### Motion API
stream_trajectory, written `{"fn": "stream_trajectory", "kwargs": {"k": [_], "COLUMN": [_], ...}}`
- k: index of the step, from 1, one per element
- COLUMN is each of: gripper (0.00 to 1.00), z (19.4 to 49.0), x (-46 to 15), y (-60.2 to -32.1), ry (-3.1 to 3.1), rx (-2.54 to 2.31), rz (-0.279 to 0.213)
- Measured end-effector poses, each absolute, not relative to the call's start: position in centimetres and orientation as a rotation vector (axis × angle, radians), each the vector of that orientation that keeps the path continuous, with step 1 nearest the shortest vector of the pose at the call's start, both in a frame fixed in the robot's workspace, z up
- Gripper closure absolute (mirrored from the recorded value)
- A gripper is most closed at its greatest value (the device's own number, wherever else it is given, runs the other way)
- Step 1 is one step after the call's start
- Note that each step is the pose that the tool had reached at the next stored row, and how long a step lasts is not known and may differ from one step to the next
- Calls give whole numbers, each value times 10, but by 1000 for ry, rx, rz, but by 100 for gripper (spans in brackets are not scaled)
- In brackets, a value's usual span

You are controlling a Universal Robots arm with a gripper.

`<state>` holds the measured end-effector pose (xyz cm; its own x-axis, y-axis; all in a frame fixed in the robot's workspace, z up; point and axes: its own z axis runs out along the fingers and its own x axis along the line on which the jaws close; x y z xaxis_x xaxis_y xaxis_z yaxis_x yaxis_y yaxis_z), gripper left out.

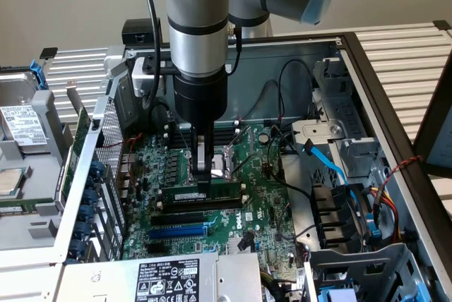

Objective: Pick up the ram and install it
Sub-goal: 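Insert the ram into the slot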

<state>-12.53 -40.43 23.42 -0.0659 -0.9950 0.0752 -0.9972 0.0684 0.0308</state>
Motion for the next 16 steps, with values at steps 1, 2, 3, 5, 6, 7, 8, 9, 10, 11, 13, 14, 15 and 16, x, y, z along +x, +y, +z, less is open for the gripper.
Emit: {"fn": "stream_trajectory", "kwargs": {"k": [1,2,3,5,6,7,8,9,10,11,13,14,15,16], "gripper": [88,88,88,88,88,88,88,88,88,88,88,88,88,88], "z": [234,234,234,234,234,234,234,234,234,234,234,234,234,234], "x": [-125,-125,-125,-125,-125,-125,-125,-125,-125,-125,-125,-125,-125,-125], "y": [-404,-404,-404,-404,-404,-404,-404,-404,-404,-404,-404,-404,-404,-404], "ry": [-2239,-2239,-2239,-2239,-2239,-2237,-2235,-2233,-2231,-2231,-2231,-2228,-2225,-2224], "rx": [2093,2093,2093,2093,2094,2095,2098,2100,2102,2102,2103,2105,2109,2110], "rz": [44,44,44,44,44,44,44,45,45,45,45,45,45,45]}}
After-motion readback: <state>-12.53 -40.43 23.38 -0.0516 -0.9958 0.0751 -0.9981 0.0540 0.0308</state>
